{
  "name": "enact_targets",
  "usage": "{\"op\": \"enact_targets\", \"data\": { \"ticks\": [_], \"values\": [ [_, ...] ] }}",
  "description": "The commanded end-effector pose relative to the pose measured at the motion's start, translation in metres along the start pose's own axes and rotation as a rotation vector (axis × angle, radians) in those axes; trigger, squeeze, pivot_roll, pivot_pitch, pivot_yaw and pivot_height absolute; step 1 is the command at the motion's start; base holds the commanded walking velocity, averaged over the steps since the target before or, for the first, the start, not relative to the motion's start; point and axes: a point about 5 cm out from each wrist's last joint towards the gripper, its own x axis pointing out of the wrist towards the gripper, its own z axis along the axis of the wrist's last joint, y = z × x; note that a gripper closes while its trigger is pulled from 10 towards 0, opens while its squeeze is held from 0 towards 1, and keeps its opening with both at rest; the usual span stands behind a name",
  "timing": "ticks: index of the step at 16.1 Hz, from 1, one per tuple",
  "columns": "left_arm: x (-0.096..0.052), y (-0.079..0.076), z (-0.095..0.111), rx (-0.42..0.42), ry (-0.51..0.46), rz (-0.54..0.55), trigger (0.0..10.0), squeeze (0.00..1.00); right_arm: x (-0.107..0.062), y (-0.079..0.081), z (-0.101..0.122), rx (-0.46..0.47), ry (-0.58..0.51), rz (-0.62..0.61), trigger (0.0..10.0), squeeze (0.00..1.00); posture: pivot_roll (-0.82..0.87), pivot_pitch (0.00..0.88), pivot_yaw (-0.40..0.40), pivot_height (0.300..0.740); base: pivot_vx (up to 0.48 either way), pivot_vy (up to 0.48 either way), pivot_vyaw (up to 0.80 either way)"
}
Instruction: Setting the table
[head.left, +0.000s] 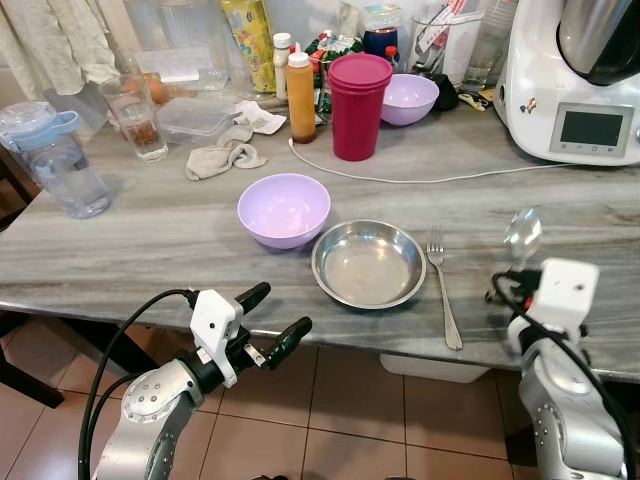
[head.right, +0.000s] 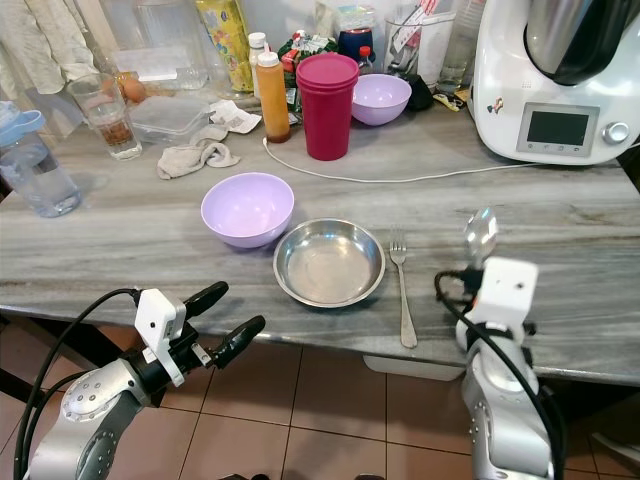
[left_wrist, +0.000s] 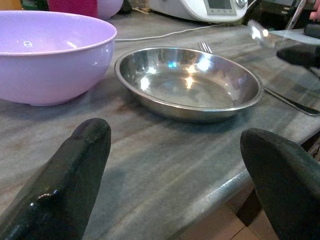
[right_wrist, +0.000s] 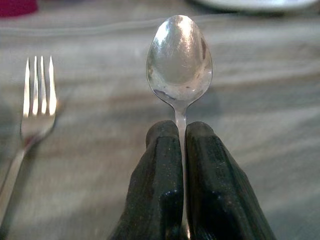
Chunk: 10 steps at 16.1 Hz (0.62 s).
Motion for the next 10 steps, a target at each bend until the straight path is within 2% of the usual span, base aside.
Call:
{"op": "enact_targets", "data": {
  "ticks": [1,4,10],
  "values": [
    [-0.002,0.0,0.001,0.007,0.007,-0.01,10.0,0.0,0.003,0.001,0.003,0.004,0.003,0.015,10.0,0.0,-0.25,0.123,0.05,0.74,0.0,0.0,0.0],
    [-0.003,-0.002,-0.001,-0.003,0.021,-0.055,10.0,0.0,0.004,0.013,-0.011,0.062,0.097,0.093,10.0,0.0,-0.24,0.122,0.045,0.74,0.0,0.0,0.0],
    [-0.001,-0.006,-0.003,-0.006,0.023,-0.073,10.0,0.0,0.003,0.028,-0.013,0.1,0.123,0.176,10.0,0.0,-0.25,0.116,0.049,0.74,0.0,0.0,0.0]
  ]
}}
